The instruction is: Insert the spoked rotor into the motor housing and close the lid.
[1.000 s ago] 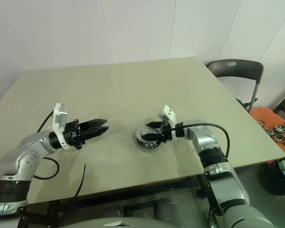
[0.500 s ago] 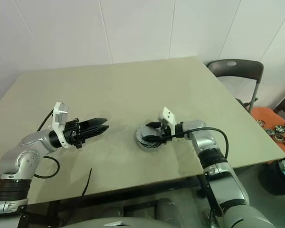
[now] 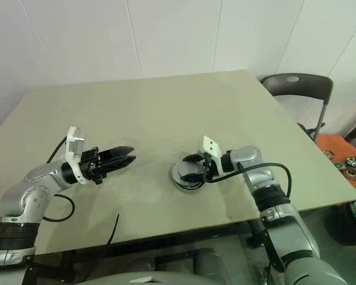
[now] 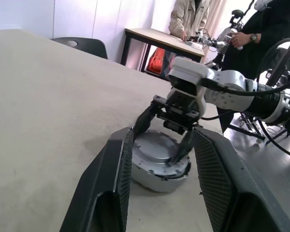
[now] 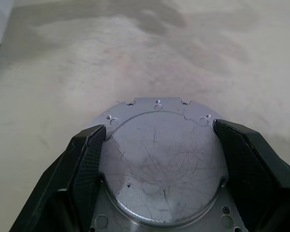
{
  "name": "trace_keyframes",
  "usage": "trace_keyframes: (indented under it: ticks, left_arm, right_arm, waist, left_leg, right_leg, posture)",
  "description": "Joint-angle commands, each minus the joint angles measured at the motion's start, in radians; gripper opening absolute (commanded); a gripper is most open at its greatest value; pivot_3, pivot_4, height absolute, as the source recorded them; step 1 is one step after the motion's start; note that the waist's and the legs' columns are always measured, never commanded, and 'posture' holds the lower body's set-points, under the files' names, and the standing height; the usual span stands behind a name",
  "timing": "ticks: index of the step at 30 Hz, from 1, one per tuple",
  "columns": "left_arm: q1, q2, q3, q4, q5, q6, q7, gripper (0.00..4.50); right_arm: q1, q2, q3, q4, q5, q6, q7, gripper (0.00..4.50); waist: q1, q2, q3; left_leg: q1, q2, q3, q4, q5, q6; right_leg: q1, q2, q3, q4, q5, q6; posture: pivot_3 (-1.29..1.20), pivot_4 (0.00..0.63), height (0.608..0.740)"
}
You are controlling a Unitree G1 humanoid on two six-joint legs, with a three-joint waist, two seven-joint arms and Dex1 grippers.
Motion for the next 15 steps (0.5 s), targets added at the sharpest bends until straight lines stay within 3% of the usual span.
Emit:
trace_keyframes:
  ticks: [1, 5, 9, 15]
  left_arm:
    - [-0.02, 0.005, 0.008, -0.004, -0.003, -0.017, -0.01, 2.09]
    - [-0.011, 0.007, 0.012, -0.013, -0.007, -0.012, -0.009, 2.09]
    - [-0.01, 0.008, 0.011, -0.014, -0.007, -0.011, -0.008, 2.09]
    - [-0.012, 0.008, 0.01, -0.01, -0.004, -0.014, -0.011, 2.09]
  right_arm:
    - [-0.035, 0.017, -0.037, -0.036, 0.036, -0.013, -0.017, 3.19]
    - [-0.052, 0.023, -0.064, -0.017, 0.055, -0.004, -0.044, 3.19]
    - [-0.043, -0.034, -0.07, 0.005, 0.109, 0.133, 0.059, 3.19]
    - [-0.037, -0.061, -0.06, 0.053, 0.097, 0.117, 0.099, 3.19]
  waist:
    - [0.0, 0.0, 0.0]
    - [0.001, 0.0, 0.001]
    - [0.004, 0.001, 0.001]
    - [0.001, 0.001, 0.001]
  left_leg:
    - [0.0, 0.0, 0.0, 0.0, 0.0, 0.0]
    - [0.0, 0.0, 0.0, 0.0, 0.0, 0.0]
    - [0.0, 0.0, 0.0, 0.0, 0.0, 0.0]
    - [0.0, 0.0, 0.001, 0.0, 0.0, 0.0]
  right_leg:
    - [0.0, 0.0, 0.0, 0.0, 0.0, 0.0]
    - [0.0, 0.0, 0.0, 0.0, 0.0, 0.0]
    - [0.0, 0.0, 0.0, 0.0, 0.0, 0.0]
    - [0.0, 0.0, 0.0, 0.0, 0.0, 0.0]
  posture:
    - [0.0, 0.0, 0.74]
    - [0.0, 0.0, 0.74]
    - [0.0, 0.0, 0.74]
    - [0.0, 0.0, 0.74]
